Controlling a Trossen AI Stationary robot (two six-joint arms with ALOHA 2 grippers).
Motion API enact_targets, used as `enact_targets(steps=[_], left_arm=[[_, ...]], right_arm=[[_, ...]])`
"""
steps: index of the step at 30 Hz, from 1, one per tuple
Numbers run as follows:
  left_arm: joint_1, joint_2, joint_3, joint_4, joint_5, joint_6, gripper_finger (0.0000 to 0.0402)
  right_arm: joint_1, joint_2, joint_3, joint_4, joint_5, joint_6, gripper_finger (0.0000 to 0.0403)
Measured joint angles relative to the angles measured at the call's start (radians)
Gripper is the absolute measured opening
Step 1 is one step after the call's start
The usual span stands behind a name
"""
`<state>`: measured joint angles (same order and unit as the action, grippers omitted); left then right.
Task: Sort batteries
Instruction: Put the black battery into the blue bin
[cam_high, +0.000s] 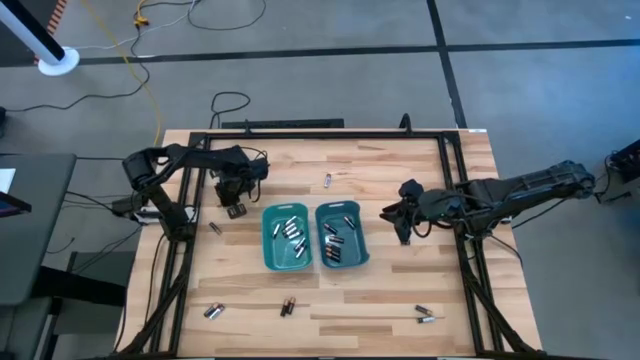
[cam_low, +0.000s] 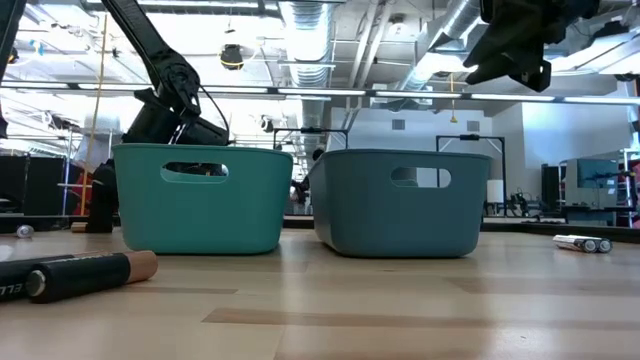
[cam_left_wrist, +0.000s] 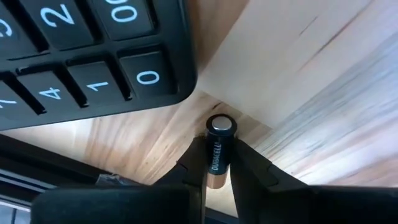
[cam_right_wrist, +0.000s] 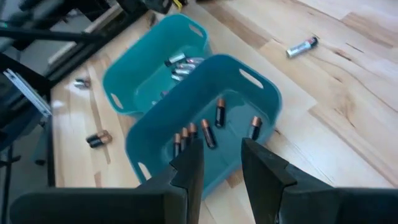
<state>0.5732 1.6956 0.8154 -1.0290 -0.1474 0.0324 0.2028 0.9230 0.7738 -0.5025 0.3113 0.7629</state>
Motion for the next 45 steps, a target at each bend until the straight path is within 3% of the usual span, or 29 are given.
enact_targets(steps=[6, 12, 18, 22, 28, 37, 45], left_arm=[[0.0, -0.077, -0.001, -0.01, 0.023, -0.057, 0.0036], [-0.019, -0.292, 0.028, -0.045, 0.106, -0.154, 0.0036], [-0.116, -0.475, 0.119, -0.069, 0.094, -0.274, 0.0036], [-0.205, -0.491, 0.234, -0.067, 0.057, -0.353, 0.0036], [-0.337, -0.352, 0.454, -0.034, -0.014, -0.401, 0.0036], [-0.466, -0.006, 0.758, 0.239, -0.021, -0.298, 0.0036], [-0.541, 0.28, 0.879, 0.376, -0.014, -0.336, 0.0036]], right_arm=[[0.0, -0.016, 0.0, -0.138, -0.001, 0.036, 0.0123], [0.0, -0.093, -0.03, -0.196, -0.003, -0.007, 0.0123], [-0.01, -0.24, -0.163, -0.194, -0.027, 0.022, 0.0123], [-0.025, -0.349, -0.253, -0.182, -0.062, 0.049, 0.0123], [-0.073, -0.481, -0.377, -0.142, -0.163, 0.025, 0.0123], [-0.124, -0.539, -0.467, -0.144, -0.257, 0.01, 0.0123], [-0.126, -0.539, -0.467, -0.086, -0.259, -0.012, 0.0123]])
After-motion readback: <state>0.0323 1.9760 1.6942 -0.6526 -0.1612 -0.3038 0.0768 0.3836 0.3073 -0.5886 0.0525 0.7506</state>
